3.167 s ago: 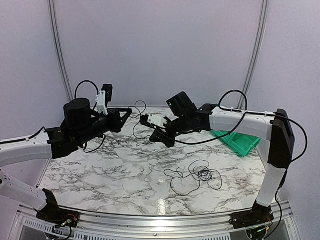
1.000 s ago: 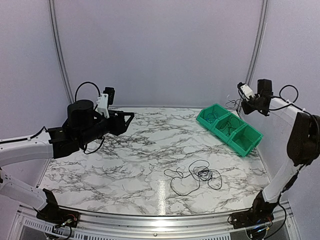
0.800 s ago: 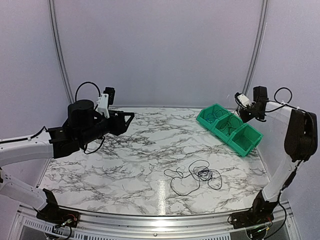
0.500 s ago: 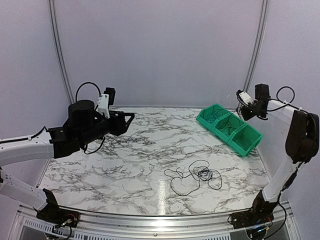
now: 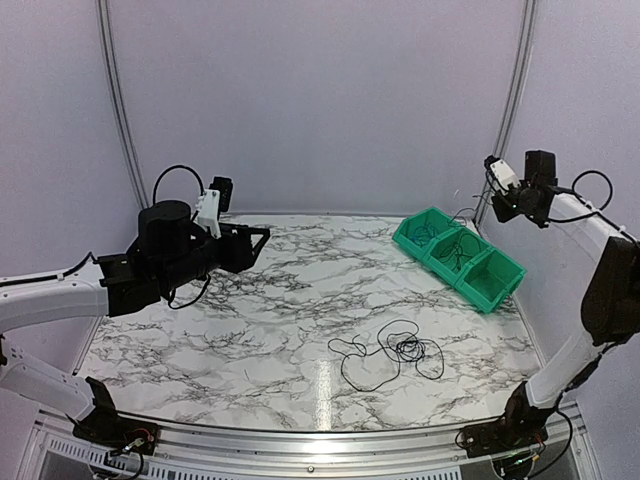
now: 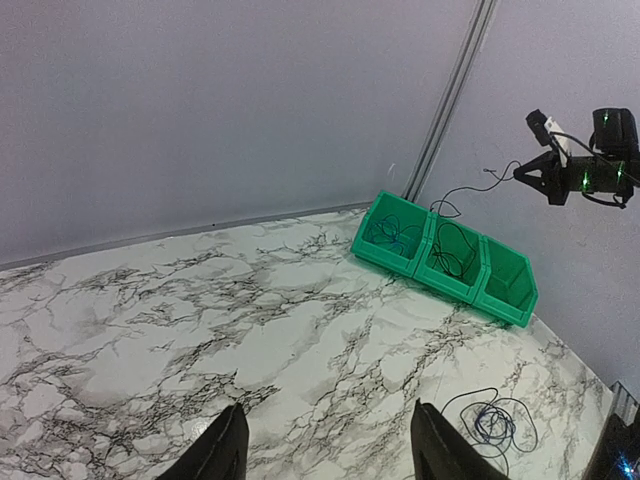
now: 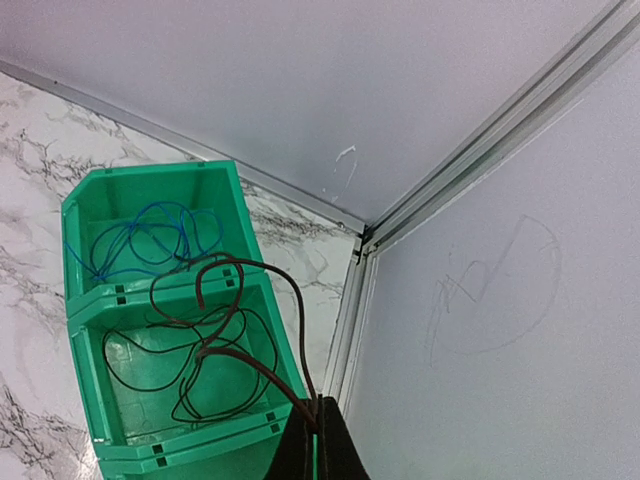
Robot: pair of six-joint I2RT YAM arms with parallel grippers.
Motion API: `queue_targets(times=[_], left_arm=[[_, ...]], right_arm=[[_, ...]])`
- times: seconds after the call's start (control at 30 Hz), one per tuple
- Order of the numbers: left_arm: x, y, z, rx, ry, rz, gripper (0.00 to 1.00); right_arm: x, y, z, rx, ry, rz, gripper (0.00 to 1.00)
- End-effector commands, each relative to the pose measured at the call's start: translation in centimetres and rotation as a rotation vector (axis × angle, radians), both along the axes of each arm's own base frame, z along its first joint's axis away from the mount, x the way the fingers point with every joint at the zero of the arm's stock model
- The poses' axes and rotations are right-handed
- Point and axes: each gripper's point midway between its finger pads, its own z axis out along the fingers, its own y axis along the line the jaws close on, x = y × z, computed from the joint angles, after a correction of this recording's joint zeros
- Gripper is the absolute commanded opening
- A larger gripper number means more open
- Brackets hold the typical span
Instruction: Untangle the cables
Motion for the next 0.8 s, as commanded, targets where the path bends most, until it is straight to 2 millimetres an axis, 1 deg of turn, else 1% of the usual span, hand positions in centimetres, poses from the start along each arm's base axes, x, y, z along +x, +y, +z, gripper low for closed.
queue_targets(times=[0.0, 0.1, 0.4, 0.63, 0.77], left_arm=[[0.2, -0.3, 1.3, -0.018, -0.015, -0.009, 0.58], [0.2, -0.4, 1.2, -0.016, -0.014, -0.010, 0.58], [0.3, -0.3, 1.1, -0.012, -0.013, -0.007, 0.59], [0.3, -0.4, 1.1, -0.012, -0.013, -0.010, 0.59], [0.2, -0.4, 1.2, -0.014, -0.014, -0.012, 0.59]], right_arm=[[-0.9, -1.1, -1.0, -0.048, 0.017, -0.036, 0.00], [-1.1, -1.2, -1.6, -0.052, 0.029, -0.040, 0.00], [-2.1, -1.6, -1.7, -0.062, 0.035, -0.049, 0.00], [-2.9, -3.3, -1.6, -0.058, 0.037, -0.083, 0.00], [-3.4, -3.6, -2.4, -0.072, 0.059, -0.080, 0.00]])
